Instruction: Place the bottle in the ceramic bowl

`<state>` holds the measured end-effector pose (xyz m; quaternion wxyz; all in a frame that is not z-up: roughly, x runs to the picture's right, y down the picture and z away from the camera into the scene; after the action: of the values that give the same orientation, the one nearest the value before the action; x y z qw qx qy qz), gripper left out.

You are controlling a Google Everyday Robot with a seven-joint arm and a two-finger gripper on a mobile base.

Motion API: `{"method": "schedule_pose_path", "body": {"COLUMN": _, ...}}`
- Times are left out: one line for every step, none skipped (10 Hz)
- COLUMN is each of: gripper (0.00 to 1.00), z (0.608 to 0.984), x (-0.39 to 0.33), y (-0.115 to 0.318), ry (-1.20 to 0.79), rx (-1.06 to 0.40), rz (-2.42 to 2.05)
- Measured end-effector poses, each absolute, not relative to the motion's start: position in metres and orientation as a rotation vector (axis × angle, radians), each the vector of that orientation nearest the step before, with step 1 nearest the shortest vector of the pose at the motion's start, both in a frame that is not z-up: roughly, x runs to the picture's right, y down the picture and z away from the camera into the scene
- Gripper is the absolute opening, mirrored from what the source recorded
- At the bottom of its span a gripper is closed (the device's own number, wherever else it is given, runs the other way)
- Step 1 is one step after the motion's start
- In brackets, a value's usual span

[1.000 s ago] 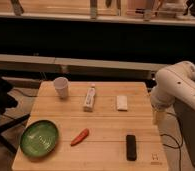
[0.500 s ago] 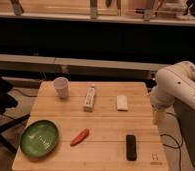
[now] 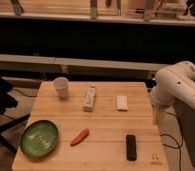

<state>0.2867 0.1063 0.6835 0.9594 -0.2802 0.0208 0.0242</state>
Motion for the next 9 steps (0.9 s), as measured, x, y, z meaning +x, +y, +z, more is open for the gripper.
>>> {"method": "schedule_pose_path", "body": {"gripper": 0.80, "z": 0.683, "x": 0.287, "y": 0.106, "ry": 0.042, "rx": -0.568, "rz": 0.049}}
{"method": "schedule_pose_path", "body": {"gripper": 0.80, "z": 0.683, "x": 0.287, "y": 0.106, "ry": 0.042, "rx": -0.568, "rz": 0.049}}
{"method": "schedule_pose_path", "body": {"gripper": 0.80, "z": 0.683, "x": 0.287, "y": 0.106, "ry": 0.042, "rx": -0.568, "rz": 0.049}}
{"method": "schedule_pose_path", "body": {"gripper": 0.80, "z": 0.684, "x": 0.287, "y": 0.106, "ry": 0.042, "rx": -0.568, "rz": 0.049}}
{"method": "schedule_pose_path", "body": {"gripper": 0.80, "z": 0.685, "x": 0.285, "y": 0.104, "ry": 0.042, "rx": -0.565, "rz": 0.045}}
{"method": "schedule_pose_path", "body": {"gripper": 0.80, "z": 0.697, "x": 0.264, "y": 0.089, "ry": 0.035, "rx": -0.558, "rz": 0.025}}
{"method": "schedule_pose_path", "body": {"gripper": 0.80, "z": 0.705, "x": 0.246, "y": 0.080, "ry": 0.030, "rx": -0.557, "rz": 0.014}}
{"method": "schedule_pose_path", "body": {"gripper": 0.80, "z": 0.711, "x": 0.236, "y": 0.073, "ry": 0.028, "rx": -0.554, "rz": 0.002}}
{"method": "schedule_pose_path", "body": {"gripper": 0.80, "z": 0.714, "x": 0.232, "y": 0.068, "ry": 0.025, "rx": -0.550, "rz": -0.001}}
